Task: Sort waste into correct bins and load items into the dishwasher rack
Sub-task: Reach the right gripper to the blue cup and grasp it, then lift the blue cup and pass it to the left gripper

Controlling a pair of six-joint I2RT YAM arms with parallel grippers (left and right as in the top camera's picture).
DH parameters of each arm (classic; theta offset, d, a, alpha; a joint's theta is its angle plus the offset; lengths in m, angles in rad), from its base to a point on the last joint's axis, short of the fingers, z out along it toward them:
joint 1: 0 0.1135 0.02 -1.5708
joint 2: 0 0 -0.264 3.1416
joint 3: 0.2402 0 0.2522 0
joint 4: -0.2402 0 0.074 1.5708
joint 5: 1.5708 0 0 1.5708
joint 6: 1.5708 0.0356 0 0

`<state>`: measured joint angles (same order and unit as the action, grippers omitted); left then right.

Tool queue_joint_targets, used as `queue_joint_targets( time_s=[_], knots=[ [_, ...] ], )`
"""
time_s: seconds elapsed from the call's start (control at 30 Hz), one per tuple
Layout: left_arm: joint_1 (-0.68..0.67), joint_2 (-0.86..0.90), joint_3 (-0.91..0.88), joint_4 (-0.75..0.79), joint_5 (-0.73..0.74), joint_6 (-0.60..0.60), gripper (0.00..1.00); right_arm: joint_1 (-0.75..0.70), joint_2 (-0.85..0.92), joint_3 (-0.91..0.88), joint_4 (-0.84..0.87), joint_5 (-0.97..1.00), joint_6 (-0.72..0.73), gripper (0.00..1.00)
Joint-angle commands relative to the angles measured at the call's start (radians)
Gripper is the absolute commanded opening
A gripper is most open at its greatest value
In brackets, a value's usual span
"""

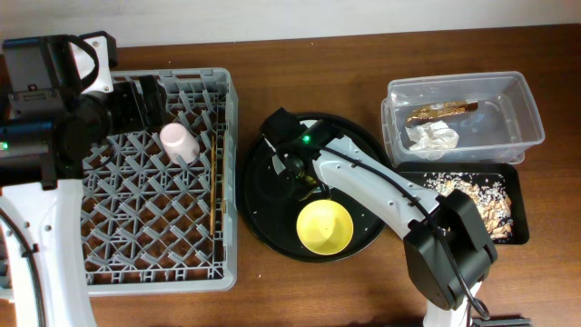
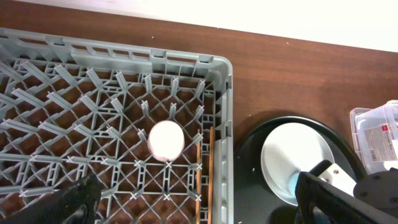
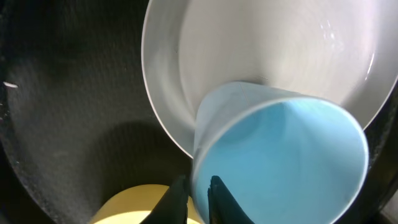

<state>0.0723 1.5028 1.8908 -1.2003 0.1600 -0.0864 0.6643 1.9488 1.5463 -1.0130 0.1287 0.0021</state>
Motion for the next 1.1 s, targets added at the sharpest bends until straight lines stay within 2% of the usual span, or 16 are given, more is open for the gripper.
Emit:
queue_joint_targets(
  time_s=[0.0, 0.2, 0.33, 0.43, 0.6, 0.63, 0.67, 0.7, 0.73, 0.8, 0.87, 0.97, 1.07],
  knots=[
    [0.000, 0.002, 0.001, 0.002, 0.008, 0.009, 0.99, -0.005, -0.011, 0.014, -0.003, 0.014, 0.002, 0.04],
    [0.000, 0.002, 0.001, 0.002, 0.008, 0.009, 0.99, -0.006, -0.251, 0.303, -0.173, -0.025, 0.022, 0.04],
    [0.000, 0.002, 0.001, 0.002, 0.008, 0.009, 0.99, -0.076, -0.451, 0.335, -0.236, -0.115, 0.059, 0.04],
    [0.000, 0.002, 0.001, 0.002, 0.008, 0.009, 0.99, -0.237, -0.528, 0.335, -0.303, -0.283, 0.052, 0.04],
    [0.000, 0.002, 0.001, -0.015, 0.037, 0.008, 0.99, -0.471, -0.528, 0.288, -0.378, -0.706, -0.143, 0.04],
    [-0.001, 0.002, 0.001, -0.047, 0.110, 0.009, 0.99, -0.517, -0.528, 0.267, -0.378, -0.806, -0.188, 0.04],
    [-0.003, 0.002, 0.001, -0.073, 0.249, 0.040, 0.99, -0.555, -0.528, 0.249, -0.380, -0.891, -0.227, 0.04],
    [-0.007, 0.002, 0.001, -0.089, 0.360, 0.114, 0.99, -0.599, -0.528, 0.224, -0.384, -0.993, -0.282, 0.04],
    [-0.014, 0.002, 0.001, -0.128, 0.583, 0.267, 0.99, -0.629, -0.528, 0.203, -0.387, -1.057, -0.325, 0.04],
    [-0.014, 0.002, 0.001, -0.231, 0.896, 0.456, 0.99, -0.695, -0.528, 0.136, -0.386, -1.223, -0.415, 0.04],
    [-0.016, 0.002, 0.000, -0.328, 1.035, 0.561, 0.99, -0.734, -0.528, 0.047, -0.386, -1.423, -0.534, 0.04],
    [-0.085, 0.002, 0.001, -0.434, 1.128, 0.705, 0.99, -0.737, -0.527, -0.077, -0.386, -1.655, -0.681, 0.04],
    [-0.201, 0.002, 0.000, -0.430, 1.093, 0.722, 0.99, -0.724, -0.528, -0.114, -0.399, -1.681, -0.682, 0.04]
  ],
)
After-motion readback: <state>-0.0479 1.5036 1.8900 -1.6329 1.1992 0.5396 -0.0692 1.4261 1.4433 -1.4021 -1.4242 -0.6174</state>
